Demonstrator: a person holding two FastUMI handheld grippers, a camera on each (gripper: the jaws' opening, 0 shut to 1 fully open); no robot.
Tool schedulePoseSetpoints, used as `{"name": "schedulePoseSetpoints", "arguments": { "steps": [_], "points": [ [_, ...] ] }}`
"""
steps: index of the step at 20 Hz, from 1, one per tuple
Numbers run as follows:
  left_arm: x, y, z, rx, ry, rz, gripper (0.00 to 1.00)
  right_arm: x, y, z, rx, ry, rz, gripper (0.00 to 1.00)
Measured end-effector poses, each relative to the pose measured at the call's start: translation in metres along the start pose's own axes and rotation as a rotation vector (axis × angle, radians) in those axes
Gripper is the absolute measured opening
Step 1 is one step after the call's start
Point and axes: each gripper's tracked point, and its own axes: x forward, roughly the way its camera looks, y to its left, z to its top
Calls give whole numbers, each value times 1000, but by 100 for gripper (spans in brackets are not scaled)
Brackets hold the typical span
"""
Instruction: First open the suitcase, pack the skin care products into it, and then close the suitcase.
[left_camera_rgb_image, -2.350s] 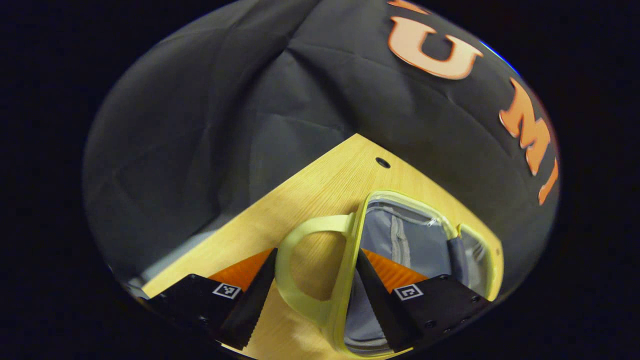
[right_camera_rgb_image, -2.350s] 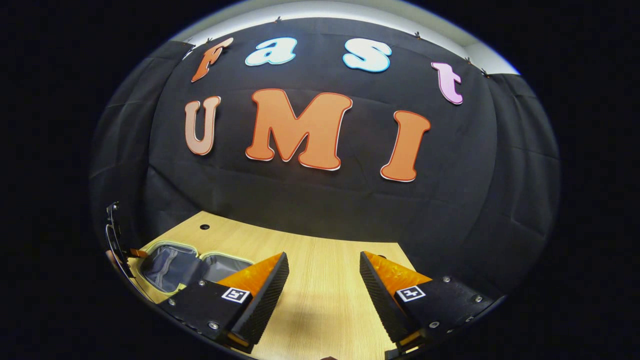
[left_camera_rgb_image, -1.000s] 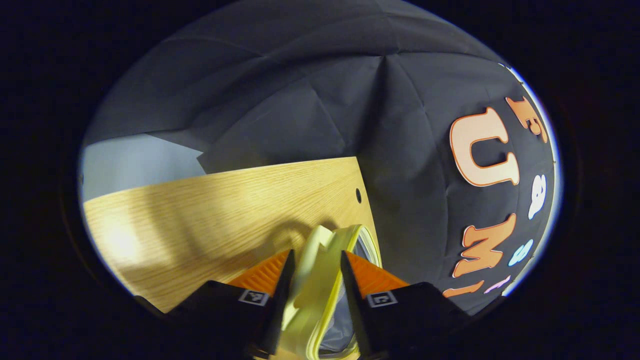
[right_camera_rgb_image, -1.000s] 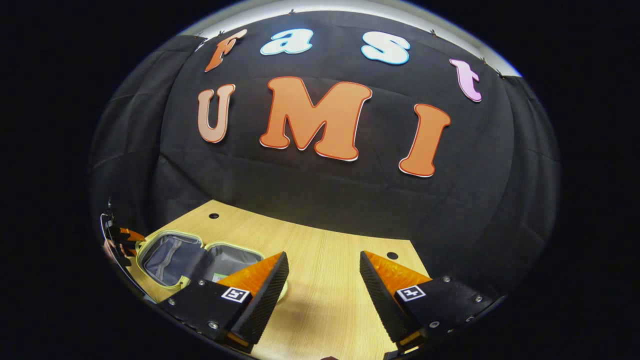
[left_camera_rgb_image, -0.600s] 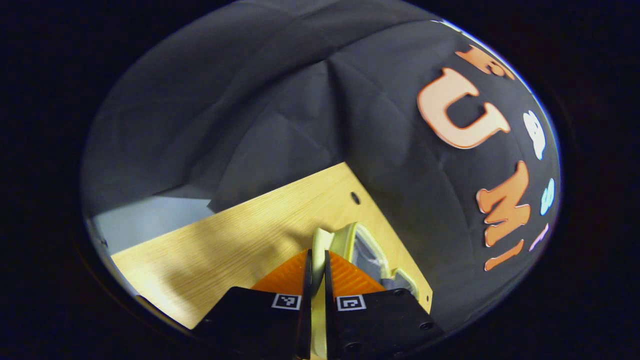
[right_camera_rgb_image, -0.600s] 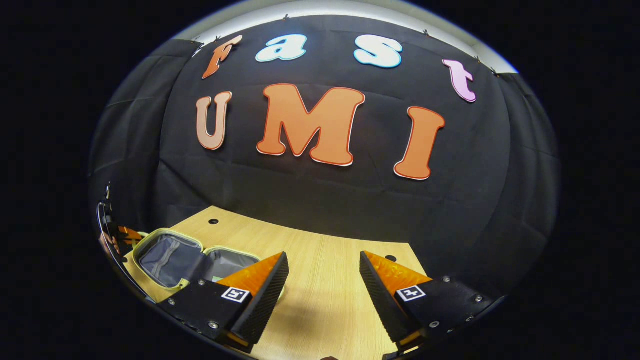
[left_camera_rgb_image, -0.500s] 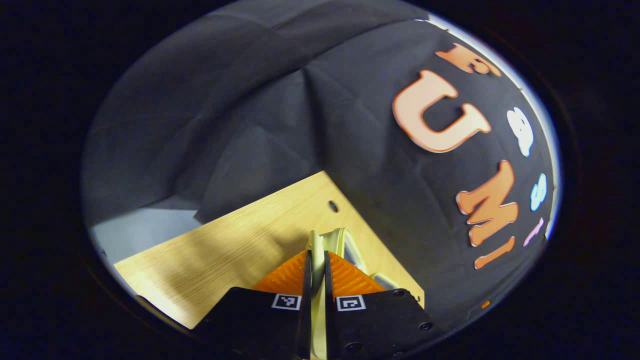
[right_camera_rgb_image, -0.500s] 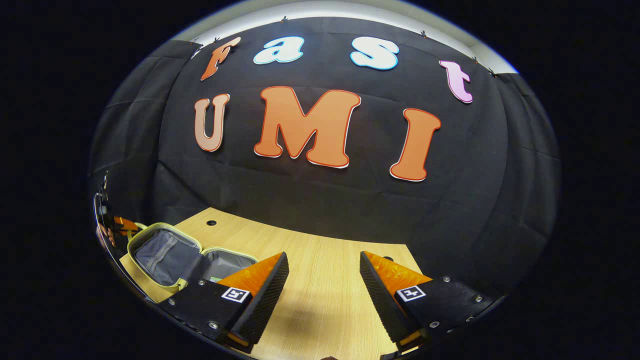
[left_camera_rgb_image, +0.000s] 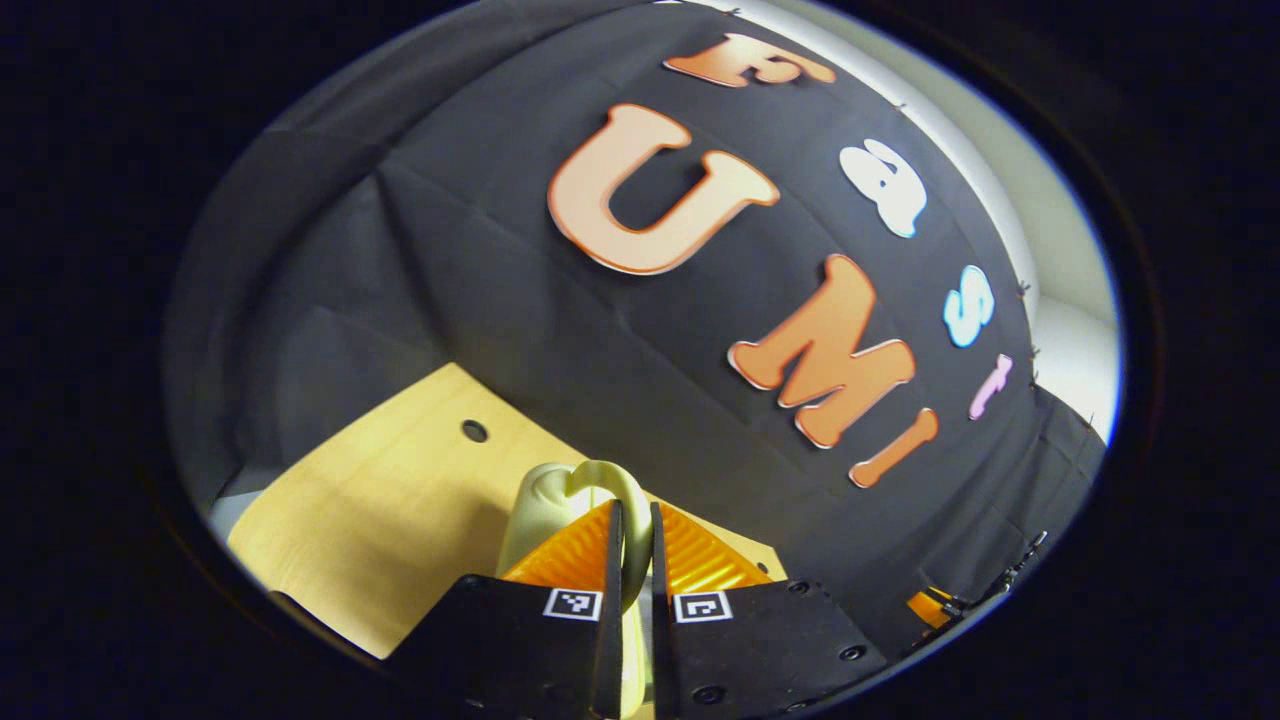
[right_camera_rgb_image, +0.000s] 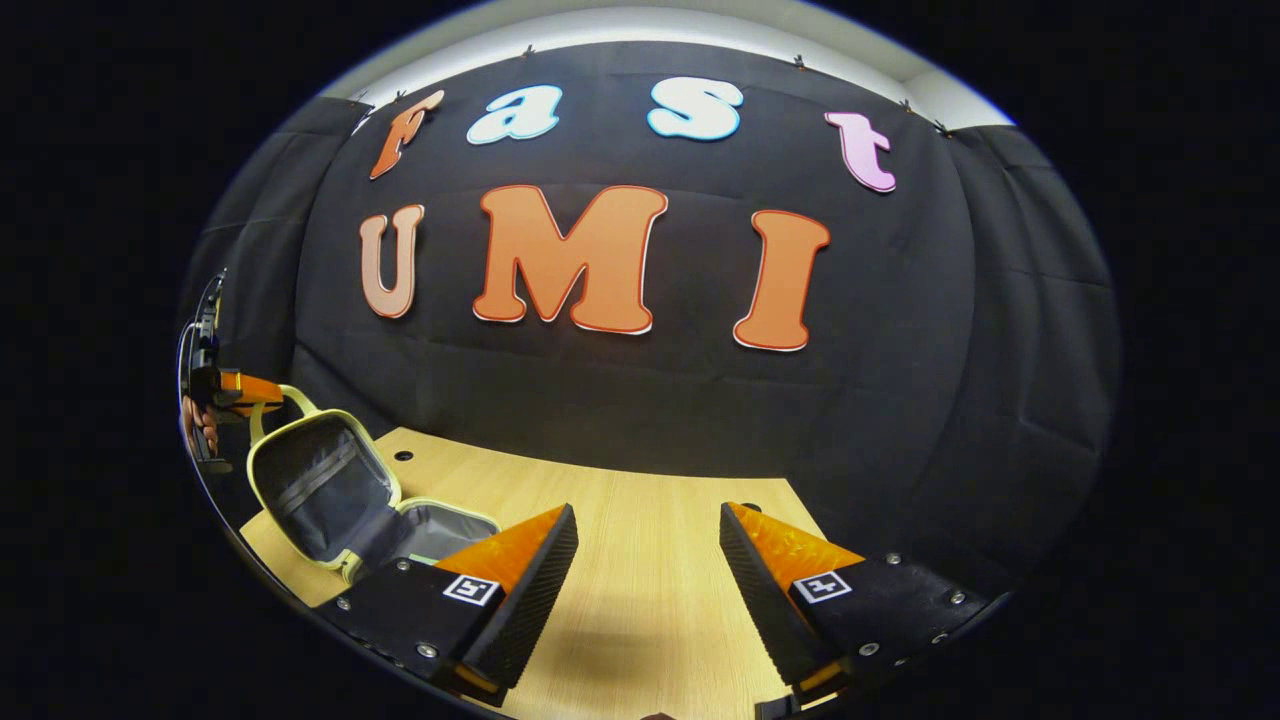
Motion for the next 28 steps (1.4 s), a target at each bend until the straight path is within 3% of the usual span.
{"name": "schedulePoseSetpoints", "arguments": {
  "steps": [6,11,22,28],
  "points": [
    [31,-86,-47,41,84,-123,12,5,-16,-9,13,5,7,91],
    [48,-131,-92,46,138,-168,12,12,-20,-9,3,-4,39,91],
    [94,-188,-230,87,316,-168,12,45,-15,-25,24,11,183,91],
    [107,-184,-319,176,472,-81,12,55,-26,-36,26,24,209,92]
  ]
}}
